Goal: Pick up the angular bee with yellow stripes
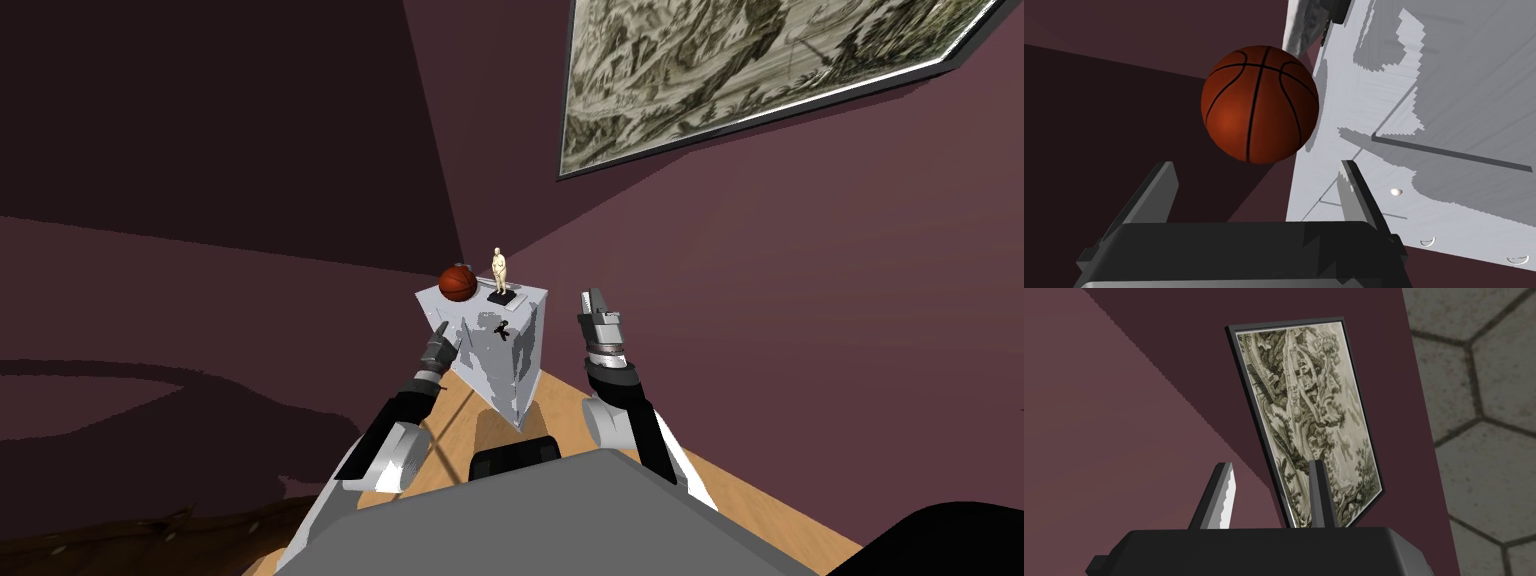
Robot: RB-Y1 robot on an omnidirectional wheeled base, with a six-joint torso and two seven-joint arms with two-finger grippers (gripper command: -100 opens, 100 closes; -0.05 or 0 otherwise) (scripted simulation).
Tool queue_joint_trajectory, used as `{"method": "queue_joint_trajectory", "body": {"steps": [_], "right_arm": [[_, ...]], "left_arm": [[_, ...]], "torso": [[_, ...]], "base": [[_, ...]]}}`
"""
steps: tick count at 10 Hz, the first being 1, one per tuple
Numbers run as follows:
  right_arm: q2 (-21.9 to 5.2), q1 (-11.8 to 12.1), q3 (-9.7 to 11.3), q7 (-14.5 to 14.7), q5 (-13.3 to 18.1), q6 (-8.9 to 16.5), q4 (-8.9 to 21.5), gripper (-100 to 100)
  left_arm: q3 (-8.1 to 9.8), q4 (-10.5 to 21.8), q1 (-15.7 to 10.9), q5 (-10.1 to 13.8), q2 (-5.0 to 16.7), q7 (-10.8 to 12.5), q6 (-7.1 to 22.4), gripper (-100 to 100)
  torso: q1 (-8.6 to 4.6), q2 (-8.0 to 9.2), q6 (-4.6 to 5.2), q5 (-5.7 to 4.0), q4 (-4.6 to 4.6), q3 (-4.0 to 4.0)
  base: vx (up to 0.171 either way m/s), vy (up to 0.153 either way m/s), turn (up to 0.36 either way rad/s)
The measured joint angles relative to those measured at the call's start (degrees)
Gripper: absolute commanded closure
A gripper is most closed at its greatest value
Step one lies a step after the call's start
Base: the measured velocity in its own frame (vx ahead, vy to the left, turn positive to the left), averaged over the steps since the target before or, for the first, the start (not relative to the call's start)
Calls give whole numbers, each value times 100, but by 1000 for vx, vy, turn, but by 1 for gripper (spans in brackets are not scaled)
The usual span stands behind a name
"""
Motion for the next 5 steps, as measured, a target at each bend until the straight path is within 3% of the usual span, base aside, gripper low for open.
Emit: {"method": "queue_joint_trajectory", "body": {"steps": [5], "right_arm": [[0,0,0,0,0,0,0,0]], "left_arm": [[-66,26,-221,95,61,184,712,-100]], "torso": [[1,-3,1,0,-1,-2]], "base": [[-12,52,-39]]}}
